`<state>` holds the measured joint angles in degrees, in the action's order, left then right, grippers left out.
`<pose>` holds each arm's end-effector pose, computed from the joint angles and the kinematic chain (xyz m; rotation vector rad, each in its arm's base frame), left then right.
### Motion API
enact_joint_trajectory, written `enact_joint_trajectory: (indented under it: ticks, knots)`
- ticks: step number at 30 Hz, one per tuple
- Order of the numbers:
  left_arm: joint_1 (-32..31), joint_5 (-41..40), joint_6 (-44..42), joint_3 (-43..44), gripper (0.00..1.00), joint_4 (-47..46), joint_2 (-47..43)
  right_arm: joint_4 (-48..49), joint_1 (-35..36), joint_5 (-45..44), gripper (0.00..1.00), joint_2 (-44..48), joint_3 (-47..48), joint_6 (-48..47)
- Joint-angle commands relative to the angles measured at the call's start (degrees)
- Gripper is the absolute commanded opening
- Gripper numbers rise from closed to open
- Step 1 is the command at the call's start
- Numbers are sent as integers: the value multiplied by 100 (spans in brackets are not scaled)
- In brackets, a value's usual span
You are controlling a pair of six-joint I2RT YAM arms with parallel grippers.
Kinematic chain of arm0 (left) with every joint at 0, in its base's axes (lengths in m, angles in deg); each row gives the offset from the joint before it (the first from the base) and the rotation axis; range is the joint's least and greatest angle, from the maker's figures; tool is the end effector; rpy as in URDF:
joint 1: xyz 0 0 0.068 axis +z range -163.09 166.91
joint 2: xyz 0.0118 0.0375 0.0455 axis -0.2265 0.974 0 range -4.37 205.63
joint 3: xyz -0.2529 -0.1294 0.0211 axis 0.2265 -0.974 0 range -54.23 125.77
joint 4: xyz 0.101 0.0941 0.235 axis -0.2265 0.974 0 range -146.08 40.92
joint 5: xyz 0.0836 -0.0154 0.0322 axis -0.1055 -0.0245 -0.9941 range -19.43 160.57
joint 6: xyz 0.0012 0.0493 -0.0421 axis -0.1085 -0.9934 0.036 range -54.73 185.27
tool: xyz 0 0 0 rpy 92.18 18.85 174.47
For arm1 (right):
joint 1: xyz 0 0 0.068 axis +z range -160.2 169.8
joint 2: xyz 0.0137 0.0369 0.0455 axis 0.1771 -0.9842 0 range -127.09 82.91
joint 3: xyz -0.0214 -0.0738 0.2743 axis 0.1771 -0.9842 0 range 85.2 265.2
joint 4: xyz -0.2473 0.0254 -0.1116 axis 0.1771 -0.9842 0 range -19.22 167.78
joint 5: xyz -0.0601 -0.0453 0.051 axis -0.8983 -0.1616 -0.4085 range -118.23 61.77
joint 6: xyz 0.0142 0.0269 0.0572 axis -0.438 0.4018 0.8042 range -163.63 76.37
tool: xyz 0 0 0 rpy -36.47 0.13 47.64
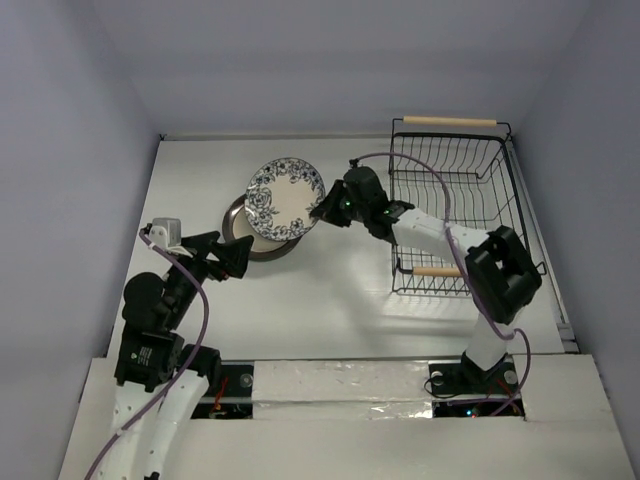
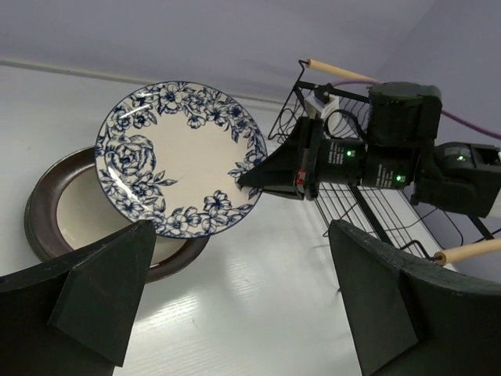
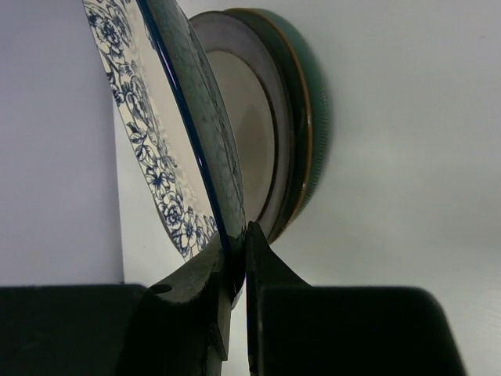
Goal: Unload the plates from the dish rack
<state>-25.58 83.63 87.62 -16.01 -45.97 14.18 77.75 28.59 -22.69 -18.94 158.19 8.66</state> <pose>0.0963 -0.0331 0.3648 0.0699 1.4393 -0.6615 0.3395 0.2791 0.2526 0.2010 2.2461 1.0263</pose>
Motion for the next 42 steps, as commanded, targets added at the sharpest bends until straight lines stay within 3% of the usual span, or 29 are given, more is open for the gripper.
enact_joint_trajectory:
  ticks: [1,6,12,19,29,39,40,42]
  knots:
    - [115,118,6,-42,92,-255,123,1962,129,334,0,-28,365,641]
    - [221,206,15,-69,93,-308,176,1964,331,448,5,-599,601,747]
    - [274,215,15,-69,93,-308,211,1911,577,527,20,-960,725,783]
    - [326,179,15,-78,97,-281,211,1386,683,290,45,-829,743,370]
    - [326,-58,-11,1,99,-202,229,65,1052,-483,99,-346,743,-685]
    - [326,-207,15,54,99,-220,229,-58,1227,-905,97,874,-187,-1089]
    - [326,-216,15,54,99,-211,228,133,1228,-993,90,1068,-328,-1116]
    - [326,-207,33,63,99,-220,194,240,1228,-1360,48,1812,-844,-1177]
